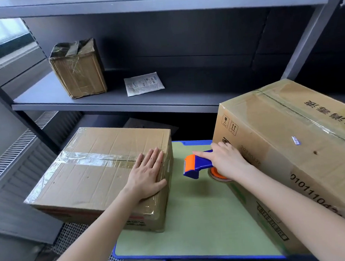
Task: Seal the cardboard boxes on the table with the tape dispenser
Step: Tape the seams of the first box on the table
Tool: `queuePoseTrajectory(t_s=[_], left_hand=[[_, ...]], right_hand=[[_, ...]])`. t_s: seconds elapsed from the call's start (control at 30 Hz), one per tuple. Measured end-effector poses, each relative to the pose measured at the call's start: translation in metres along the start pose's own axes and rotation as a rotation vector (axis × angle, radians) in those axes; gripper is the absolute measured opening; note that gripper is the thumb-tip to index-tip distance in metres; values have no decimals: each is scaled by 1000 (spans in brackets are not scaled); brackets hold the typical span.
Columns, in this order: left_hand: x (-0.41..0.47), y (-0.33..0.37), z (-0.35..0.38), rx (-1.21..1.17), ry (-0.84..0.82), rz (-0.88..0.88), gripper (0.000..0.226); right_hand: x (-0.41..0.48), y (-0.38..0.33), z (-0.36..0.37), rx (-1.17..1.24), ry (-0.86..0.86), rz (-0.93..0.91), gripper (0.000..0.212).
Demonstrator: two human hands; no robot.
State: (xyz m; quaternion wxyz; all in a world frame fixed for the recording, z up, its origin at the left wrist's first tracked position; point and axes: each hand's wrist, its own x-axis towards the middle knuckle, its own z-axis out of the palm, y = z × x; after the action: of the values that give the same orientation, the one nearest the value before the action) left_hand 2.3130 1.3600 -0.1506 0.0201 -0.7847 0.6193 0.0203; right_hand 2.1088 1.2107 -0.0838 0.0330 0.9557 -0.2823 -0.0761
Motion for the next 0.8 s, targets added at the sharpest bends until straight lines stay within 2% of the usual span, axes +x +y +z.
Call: queuePoseTrajectory(t_s=[0.13, 0.33, 0.8], left_hand=[[-2, 1, 5, -10, 43, 10, 84], [-2, 0, 9, -44, 119, 34, 82], [-1, 1, 8, -28, 125, 27, 79]], right_hand=[[5, -4, 7, -56, -13, -15, 61], [20, -19, 15, -52, -80, -31, 54], [52, -46, 15, -169, -152, -67, 53]])
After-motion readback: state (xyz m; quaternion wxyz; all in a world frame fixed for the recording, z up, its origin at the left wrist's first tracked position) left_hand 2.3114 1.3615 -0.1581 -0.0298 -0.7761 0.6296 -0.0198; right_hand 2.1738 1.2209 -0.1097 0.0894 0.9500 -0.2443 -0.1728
